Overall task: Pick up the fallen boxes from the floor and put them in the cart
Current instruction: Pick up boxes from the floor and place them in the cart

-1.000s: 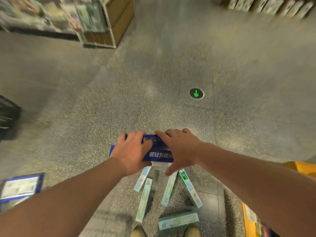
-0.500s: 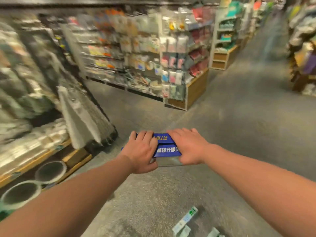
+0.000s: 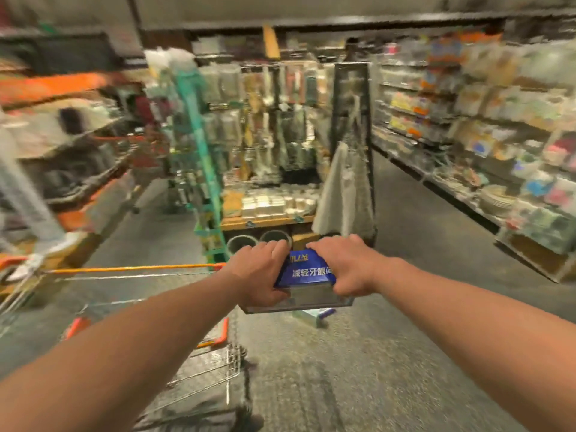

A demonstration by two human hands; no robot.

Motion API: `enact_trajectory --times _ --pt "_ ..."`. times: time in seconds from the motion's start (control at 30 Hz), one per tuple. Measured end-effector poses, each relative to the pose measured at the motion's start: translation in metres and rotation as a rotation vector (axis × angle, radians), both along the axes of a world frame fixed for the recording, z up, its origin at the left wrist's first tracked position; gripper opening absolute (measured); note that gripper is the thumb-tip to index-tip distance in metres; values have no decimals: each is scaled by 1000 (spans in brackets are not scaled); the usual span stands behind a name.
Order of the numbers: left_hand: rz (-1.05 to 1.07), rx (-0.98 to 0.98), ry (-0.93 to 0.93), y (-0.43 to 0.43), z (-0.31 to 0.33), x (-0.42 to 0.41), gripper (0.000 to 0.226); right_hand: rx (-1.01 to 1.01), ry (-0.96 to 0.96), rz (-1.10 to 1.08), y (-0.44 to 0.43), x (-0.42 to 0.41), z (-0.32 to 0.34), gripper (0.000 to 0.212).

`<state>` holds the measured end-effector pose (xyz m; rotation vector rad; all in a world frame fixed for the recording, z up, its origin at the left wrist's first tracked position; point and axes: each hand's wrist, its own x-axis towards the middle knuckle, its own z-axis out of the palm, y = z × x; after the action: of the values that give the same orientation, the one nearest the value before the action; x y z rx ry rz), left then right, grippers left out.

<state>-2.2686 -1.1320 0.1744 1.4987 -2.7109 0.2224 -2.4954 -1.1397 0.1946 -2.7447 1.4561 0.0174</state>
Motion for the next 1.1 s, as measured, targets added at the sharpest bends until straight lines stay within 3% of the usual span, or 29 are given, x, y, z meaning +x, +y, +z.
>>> enact_trajectory --times 0.17,0.37,0.53,0.83,1.1 --pt "240 37 -34 0 -4 111 80 1 36 201 -32 118 3 72" --pt "442 134 140 -21 -9 238 71 7 89 334 -88 261 4 78" --pt "540 82 133 -54 -18 316 73 -44 141 358 -133 358 -15 75" --pt "701 160 97 -101 -66 398 71 -3 201 537 -202 466 -63 65" --pt "949 283 189 -149 -145 401 77 63 358 861 -299 516 -138 70"
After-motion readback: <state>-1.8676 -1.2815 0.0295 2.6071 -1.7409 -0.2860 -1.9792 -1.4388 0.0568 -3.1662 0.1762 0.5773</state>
